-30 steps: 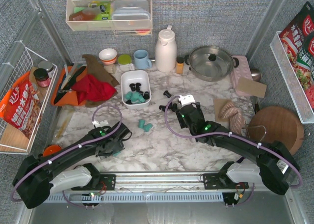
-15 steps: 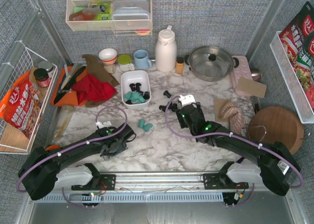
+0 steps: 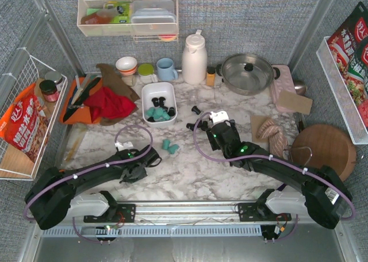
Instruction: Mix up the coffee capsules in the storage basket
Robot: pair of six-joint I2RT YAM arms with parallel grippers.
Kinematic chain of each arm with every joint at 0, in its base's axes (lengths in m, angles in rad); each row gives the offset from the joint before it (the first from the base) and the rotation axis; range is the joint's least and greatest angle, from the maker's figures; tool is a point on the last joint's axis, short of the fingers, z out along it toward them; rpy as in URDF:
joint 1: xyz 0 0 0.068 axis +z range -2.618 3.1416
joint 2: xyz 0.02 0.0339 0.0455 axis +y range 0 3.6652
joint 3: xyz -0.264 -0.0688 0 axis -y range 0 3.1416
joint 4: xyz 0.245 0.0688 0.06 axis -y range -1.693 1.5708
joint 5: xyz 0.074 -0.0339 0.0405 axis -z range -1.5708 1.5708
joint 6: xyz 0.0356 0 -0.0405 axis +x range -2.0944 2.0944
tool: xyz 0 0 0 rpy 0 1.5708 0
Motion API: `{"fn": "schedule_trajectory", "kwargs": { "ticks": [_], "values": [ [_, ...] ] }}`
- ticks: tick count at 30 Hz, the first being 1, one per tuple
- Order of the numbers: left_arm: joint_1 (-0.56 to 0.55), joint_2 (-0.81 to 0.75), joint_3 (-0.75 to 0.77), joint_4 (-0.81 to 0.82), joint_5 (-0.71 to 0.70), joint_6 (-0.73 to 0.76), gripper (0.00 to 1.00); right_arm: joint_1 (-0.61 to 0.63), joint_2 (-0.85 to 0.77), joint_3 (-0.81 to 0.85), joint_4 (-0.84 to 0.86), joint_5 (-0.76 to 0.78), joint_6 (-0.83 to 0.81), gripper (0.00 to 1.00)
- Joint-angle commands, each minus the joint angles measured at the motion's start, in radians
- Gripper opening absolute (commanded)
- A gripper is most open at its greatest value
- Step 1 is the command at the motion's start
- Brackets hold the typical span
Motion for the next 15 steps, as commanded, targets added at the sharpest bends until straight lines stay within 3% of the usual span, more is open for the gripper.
{"fn": "schedule_trajectory", "kwargs": {
  "ticks": [1,10,15],
  "values": [
    [0.000,-0.021,0.009,0.013,-0.060,0.029,0.48,-0.001,-0.002,0.011,0.009,0.002,0.012,0.70],
    [0.001,-0.082,0.132,0.020,-0.197,0.148,0.47,-0.001,0.008,0.015,0.012,-0.006,0.016,0.70],
    [0.012,-0.098,0.219,0.194,-0.304,0.376,0.47,0.000,0.021,0.020,0.012,-0.012,0.017,0.70]
  ]
}}
